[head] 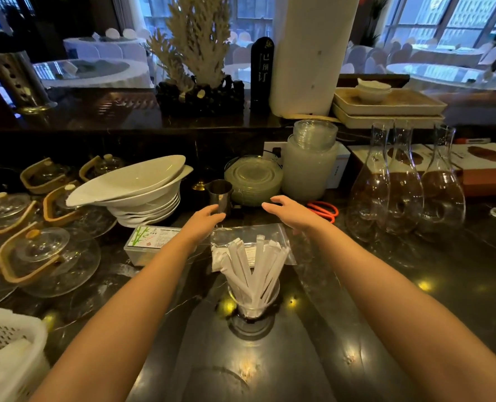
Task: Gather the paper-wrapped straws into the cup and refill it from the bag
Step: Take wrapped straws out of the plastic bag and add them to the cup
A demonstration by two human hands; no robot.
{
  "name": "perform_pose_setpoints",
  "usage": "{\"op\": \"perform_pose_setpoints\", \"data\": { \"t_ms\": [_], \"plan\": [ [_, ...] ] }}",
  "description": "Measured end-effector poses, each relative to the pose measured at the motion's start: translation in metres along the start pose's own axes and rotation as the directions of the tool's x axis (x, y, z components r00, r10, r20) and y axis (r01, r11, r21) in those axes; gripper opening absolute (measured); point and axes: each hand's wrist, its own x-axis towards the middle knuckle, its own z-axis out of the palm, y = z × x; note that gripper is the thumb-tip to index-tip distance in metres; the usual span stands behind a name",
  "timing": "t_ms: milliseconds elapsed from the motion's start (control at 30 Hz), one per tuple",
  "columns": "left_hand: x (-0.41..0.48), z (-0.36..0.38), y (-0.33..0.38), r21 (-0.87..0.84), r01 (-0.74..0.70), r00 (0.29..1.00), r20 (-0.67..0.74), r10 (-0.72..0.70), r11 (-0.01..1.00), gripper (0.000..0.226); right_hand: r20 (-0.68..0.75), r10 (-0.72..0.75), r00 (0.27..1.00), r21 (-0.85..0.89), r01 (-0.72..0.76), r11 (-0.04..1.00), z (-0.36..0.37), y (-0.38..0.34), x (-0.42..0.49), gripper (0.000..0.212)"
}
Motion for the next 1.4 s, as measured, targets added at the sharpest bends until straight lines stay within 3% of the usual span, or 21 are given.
{"op": "perform_pose_setpoints", "data": {
  "t_ms": [167, 300, 400, 533, 667, 833, 1000, 1100, 1167, 1400],
  "plan": [
    [0.017, 0.014, -0.021, -0.008, 0.216, 0.976, 0.014, -0.216, 0.976, 0.059, -0.017, 0.157, 0.987, 0.023, -0.157, 0.987, 0.008, 0.025, 0.018, 0.068],
    [0.025, 0.021, -0.033, 0.06, 0.397, 0.916, 0.041, -0.4, 0.916, 0.059, -0.006, 0.271, 0.963, 0.052, -0.27, 0.961, 0.017, 0.044, 0.031, 0.075],
    [0.035, 0.025, -0.041, 0.115, 0.433, 0.899, 0.016, -0.438, 0.894, 0.056, -0.02, 0.347, 0.938, 0.04, -0.346, 0.937, 0.022, 0.057, 0.038, 0.078],
    [0.042, 0.028, -0.046, 0.234, 0.421, 0.906, -0.053, -0.42, 0.877, 0.049, -0.025, 0.387, 0.922, 0.029, -0.386, 0.922, 0.028, 0.07, 0.044, 0.068],
    [0.047, 0.03, -0.049, 0.257, 0.422, 0.904, -0.04, -0.427, 0.869, 0.026, -0.063, 0.398, 0.915, 0.015, -0.398, 0.917, 0.035, 0.077, 0.05, 0.056],
    [0.05, 0.036, -0.053, 0.256, 0.396, 0.917, -0.06, -0.394, 0.882, 0.033, -0.106, 0.431, 0.896, -0.027, -0.435, 0.9, 0.042, 0.082, 0.053, 0.04],
    [0.046, 0.034, -0.049, 0.187, 0.398, 0.914, 0.001, -0.405, 0.898, 0.025, -0.138, 0.411, 0.901, 0.029, -0.411, 0.911, 0.042, 0.089, 0.056, 0.043],
    [0.045, 0.032, -0.044, 0.03, 0.384, 0.923, 0.009, -0.384, 0.923, 0.014, -0.17, 0.362, 0.917, 0.092, -0.35, 0.932, 0.039, 0.086, 0.057, 0.038],
    [0.044, 0.029, -0.038, -0.047, 0.354, 0.935, -0.003, -0.355, 0.934, 0.02, -0.18, 0.31, 0.933, 0.136, -0.289, 0.948, 0.034, 0.08, 0.055, 0.036],
    [0.034, 0.005, 0.0, -0.063, 0.096, 0.987, -0.121, -0.104, 0.993, 0.014, -0.276, 0.137, 0.951, 0.247, -0.068, 0.967, 0.009, 0.038, 0.037, 0.024]
  ]
}}
